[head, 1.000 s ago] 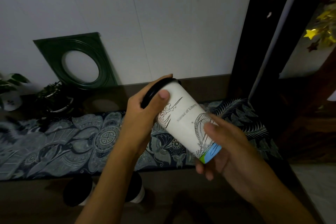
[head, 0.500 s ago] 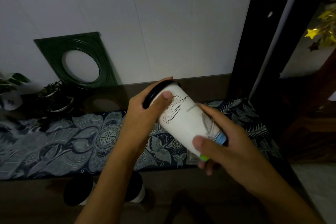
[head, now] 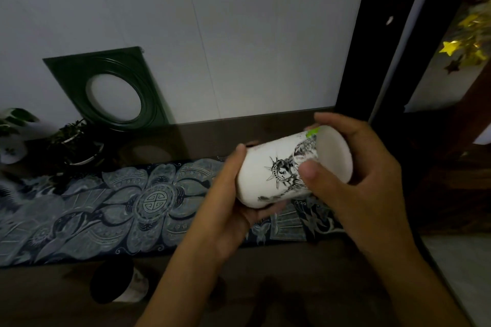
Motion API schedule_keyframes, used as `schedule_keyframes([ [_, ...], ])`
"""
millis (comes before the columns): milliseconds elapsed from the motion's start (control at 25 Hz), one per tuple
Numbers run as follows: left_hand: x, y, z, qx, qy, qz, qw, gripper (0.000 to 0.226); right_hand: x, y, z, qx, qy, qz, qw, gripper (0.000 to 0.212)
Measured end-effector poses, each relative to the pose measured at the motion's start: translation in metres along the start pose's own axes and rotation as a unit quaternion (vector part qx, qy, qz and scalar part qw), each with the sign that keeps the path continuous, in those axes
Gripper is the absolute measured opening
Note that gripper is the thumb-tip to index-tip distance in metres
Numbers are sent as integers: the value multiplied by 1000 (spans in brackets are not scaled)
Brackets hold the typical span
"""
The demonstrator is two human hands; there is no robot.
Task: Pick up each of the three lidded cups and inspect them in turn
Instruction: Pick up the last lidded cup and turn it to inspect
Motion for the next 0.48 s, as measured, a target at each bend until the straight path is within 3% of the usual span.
schedule_keyframes([
  [120, 46, -26, -10, 79, 207, -66, 973, 61, 16, -9, 21, 73, 74, 64, 992, 50],
  [200, 55, -39, -13, 110, 229, -109, 961, 68, 16, -16, 33, 114, 67, 123, 984, 64],
  [280, 50, -47, -12, 128, 179, -176, 960, 63, 11, -14, 41, 90, 44, 140, 985, 70],
  [360, 37, -42, -6, 104, 71, -207, 970, 60, 7, -5, 44, 0, 37, 133, 990, 64],
  [480, 9, -28, -7, 26, -144, -117, 982, 57, 3, 4, 35, -128, 12, 123, 984, 58],
])
Point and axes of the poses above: each hand's wrist, its own z-axis towards the middle knuckle, its own y-axis out of the back of the hand, x = y × z, the point moved 10 cm from there along z, towards the middle knuckle, and after that the axes turned 3 degrees about x, right-handed, at the moved point
